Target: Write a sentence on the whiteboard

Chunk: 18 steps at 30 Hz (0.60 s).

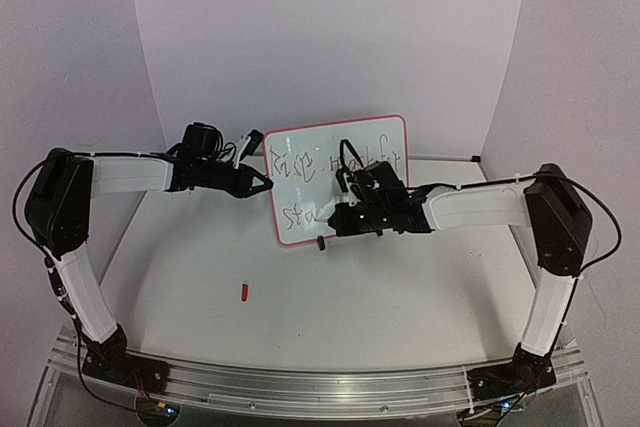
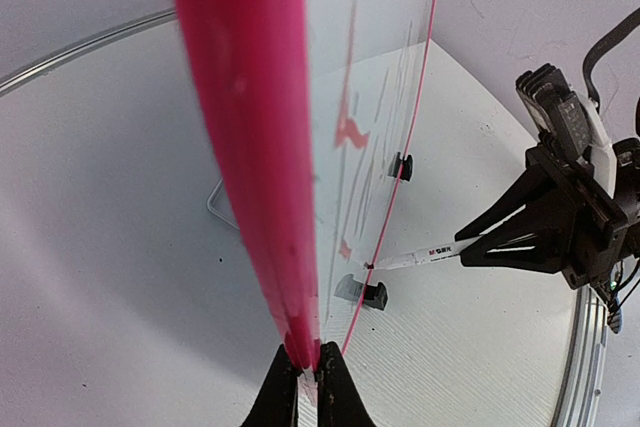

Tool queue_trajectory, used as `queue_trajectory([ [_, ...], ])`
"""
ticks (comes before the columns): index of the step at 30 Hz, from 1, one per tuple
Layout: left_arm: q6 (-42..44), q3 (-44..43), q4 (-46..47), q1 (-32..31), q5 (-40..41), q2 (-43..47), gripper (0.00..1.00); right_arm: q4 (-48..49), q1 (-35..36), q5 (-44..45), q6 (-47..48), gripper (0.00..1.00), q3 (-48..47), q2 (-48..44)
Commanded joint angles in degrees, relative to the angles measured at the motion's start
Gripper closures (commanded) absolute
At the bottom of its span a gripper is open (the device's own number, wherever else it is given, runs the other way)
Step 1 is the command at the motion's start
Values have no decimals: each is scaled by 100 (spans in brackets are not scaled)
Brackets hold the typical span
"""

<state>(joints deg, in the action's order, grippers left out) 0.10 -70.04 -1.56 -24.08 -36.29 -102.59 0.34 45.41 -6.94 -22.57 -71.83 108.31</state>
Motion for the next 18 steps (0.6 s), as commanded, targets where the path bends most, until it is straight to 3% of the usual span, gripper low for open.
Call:
queue_trajectory([
  [1, 210, -36, -194, 26, 228, 90, 100, 159, -25, 68, -67, 100, 98, -90],
  [18, 207, -10, -191, 19, 236, 120, 100, 168, -28, 239, 104, 100, 87, -811],
])
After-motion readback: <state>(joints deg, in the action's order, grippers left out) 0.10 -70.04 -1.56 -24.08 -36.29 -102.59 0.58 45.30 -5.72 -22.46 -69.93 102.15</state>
